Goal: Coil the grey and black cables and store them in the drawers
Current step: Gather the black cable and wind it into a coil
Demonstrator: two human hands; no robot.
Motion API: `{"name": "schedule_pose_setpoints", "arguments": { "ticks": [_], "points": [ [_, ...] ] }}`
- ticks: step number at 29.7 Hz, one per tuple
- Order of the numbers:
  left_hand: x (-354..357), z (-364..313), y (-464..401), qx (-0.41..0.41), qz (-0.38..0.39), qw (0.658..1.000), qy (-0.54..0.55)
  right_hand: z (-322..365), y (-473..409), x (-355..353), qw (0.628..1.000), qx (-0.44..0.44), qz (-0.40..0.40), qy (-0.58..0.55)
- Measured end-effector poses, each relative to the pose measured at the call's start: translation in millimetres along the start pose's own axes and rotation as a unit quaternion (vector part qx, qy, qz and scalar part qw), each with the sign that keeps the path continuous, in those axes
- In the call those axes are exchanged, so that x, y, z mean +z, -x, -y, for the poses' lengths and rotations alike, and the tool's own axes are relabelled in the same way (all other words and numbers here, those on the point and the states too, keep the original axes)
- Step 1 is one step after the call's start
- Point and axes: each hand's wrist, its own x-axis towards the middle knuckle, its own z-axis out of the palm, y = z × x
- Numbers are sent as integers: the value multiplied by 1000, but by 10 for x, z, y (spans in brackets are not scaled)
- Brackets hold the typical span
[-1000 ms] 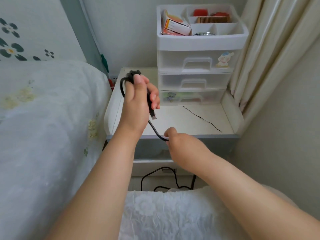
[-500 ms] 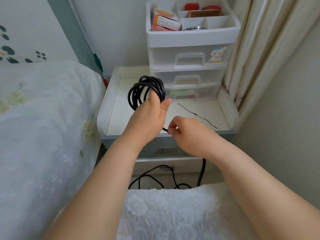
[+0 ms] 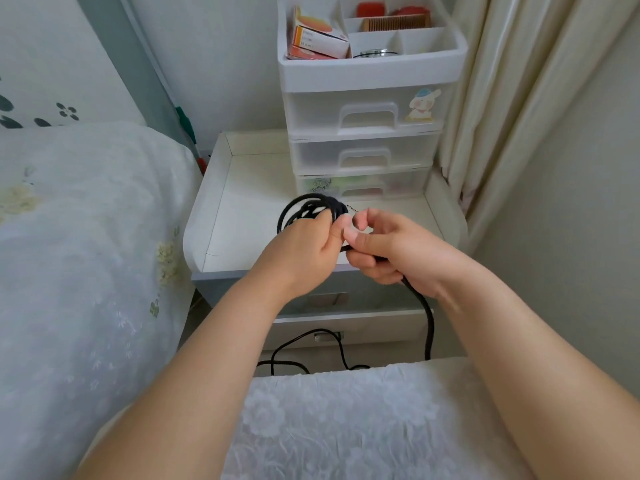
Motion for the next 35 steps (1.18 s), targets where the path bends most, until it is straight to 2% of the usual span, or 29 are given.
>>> {"name": "schedule_pose_setpoints", "arguments": {
  "ticks": [3,5,8,9,11,14,18,20,23,27,29,31,34,35],
  "points": [
    [-76,21,-11,-56,44,985,157,13,-14,-74,998,-39,25,-47],
    [-132,18,18,-73,116,960,246,23,-19,-88,997,-59,-27,42],
    [-179,-27,97,-79,205,935,277,14,-73,-97,961,-110,-150,204],
    [-189,-35,117,-81,220,928,290,22,-84,-116,953,-126,-167,217],
    [-206,-52,148,-84,242,908,333,28,-96,-150,958,-147,-146,199],
    [-237,-79,182,-90,236,885,390,37,-120,-199,964,-149,-133,173],
    [-288,-73,185,-109,159,869,455,15,-165,-219,950,-151,-181,203],
    [-305,-76,171,-114,135,851,494,20,-202,-180,951,-166,-190,181],
    [-295,-110,152,-88,124,800,580,-46,-263,-28,960,-189,-190,84],
    [-290,-81,134,-27,177,680,711,-118,-295,143,961,-182,-204,-47],
    [-269,-79,123,-12,191,635,748,-142,-324,166,957,-171,-221,-79],
    [-270,-73,100,-14,138,607,783,-229,-341,221,966,-122,-216,-80],
    [-378,39,-1,-50,-64,538,839,-509,-383,401,986,-15,-162,-34],
    [-429,80,-22,-56,-119,527,839,-581,-392,458,988,26,-150,-17]
  ]
}}
